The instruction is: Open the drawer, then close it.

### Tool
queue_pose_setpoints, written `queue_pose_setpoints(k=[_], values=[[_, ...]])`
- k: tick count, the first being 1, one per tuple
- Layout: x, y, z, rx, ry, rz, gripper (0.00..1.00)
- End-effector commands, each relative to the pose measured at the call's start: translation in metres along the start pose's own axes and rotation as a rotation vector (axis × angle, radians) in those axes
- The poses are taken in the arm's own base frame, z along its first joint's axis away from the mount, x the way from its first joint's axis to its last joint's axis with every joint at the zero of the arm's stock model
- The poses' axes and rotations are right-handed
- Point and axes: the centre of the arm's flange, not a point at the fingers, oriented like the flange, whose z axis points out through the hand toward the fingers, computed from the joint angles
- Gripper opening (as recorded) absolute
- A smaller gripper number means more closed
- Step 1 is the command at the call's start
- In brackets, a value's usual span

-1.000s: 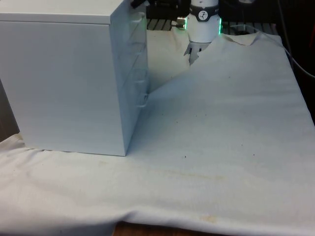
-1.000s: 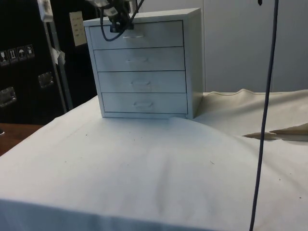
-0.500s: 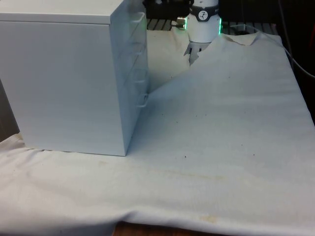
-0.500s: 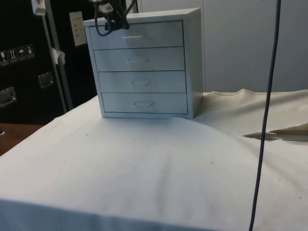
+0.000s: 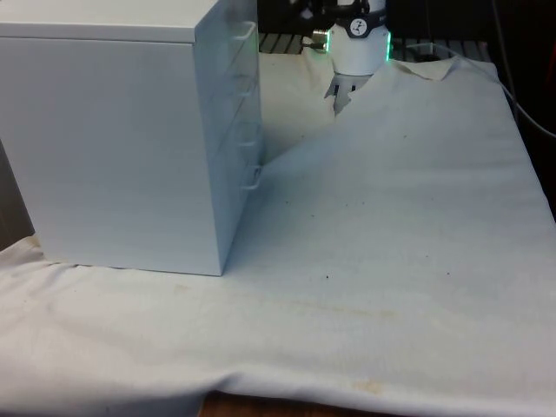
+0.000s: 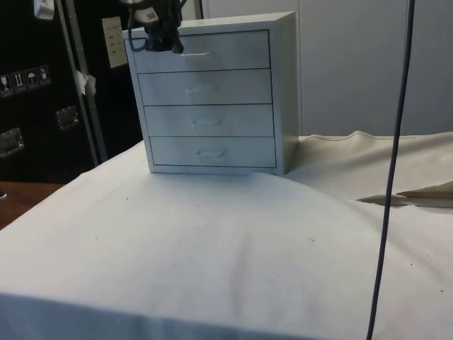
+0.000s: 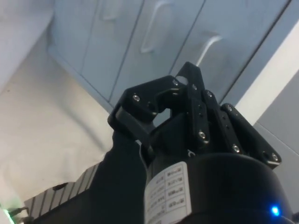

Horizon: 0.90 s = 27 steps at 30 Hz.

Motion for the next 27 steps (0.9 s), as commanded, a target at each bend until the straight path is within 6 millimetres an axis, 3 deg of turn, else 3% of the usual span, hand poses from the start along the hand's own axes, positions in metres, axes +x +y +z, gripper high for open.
queue_pose_setpoints(k=[1, 27], values=[[-0.001, -0.002, -0.003, 0.022, 0.001, 0.003, 0.00], [-0.004, -0.032, -0.025, 0.154, -0.009, 0.037, 0.00]])
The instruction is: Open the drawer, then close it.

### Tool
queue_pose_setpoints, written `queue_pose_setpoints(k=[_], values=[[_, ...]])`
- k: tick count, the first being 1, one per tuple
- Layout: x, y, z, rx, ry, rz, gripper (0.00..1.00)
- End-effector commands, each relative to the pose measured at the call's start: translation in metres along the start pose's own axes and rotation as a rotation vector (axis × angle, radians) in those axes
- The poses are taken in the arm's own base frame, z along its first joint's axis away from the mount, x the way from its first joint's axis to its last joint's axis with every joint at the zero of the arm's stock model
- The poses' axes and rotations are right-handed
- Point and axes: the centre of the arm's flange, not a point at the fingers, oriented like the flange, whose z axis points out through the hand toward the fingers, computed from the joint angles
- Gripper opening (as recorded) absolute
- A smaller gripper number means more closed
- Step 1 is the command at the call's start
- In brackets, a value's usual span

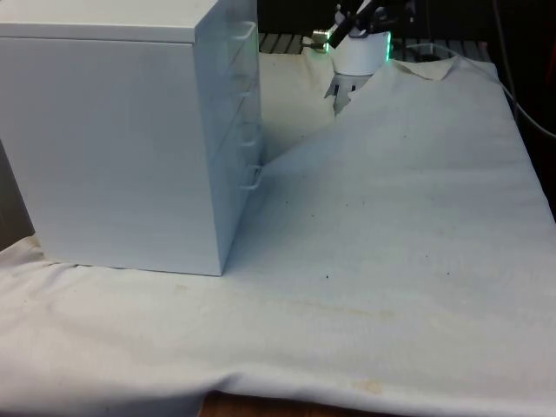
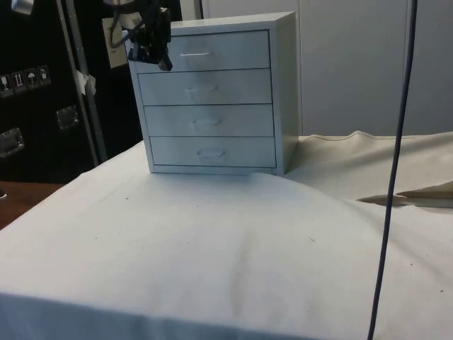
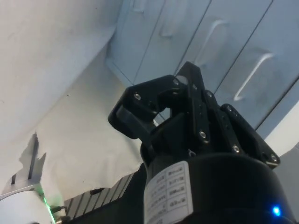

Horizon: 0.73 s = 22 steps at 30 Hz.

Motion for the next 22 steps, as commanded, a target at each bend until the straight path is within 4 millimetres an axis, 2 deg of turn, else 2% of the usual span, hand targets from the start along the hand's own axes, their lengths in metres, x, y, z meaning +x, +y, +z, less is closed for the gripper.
queue_pose_setpoints(k=[1, 4, 5, 6, 8, 9, 14, 15, 18, 19, 22], values=[[0.0003, 0.0008, 0.0004, 0.006, 0.002, 0.001, 0.00], [0.0006, 0.0018, 0.0003, 0.003, 0.002, 0.002, 0.01], [0.0006, 0.0015, 0.0006, 0.001, 0.002, 0.001, 0.06], [0.0007, 0.0022, 0.0010, -0.002, 0.002, 0.001, 0.16], [0.0004, 0.0016, 0.0010, -0.002, -0.002, 0.002, 0.27], [0.0006, 0.0023, 0.0010, -0.003, 0.001, 0.001, 0.27], [0.0009, 0.0027, 0.0007, -0.005, 0.003, 0.000, 0.53], [0.0009, 0.0027, 0.0007, -0.006, 0.003, 0.001, 0.63], [0.0006, 0.0025, 0.0013, -0.008, 0.000, 0.001, 0.81], [0.0008, 0.0028, 0.0008, -0.007, 0.002, 0.001, 0.81], [0.0007, 0.0028, 0.0009, -0.007, 0.002, 0.001, 0.96]])
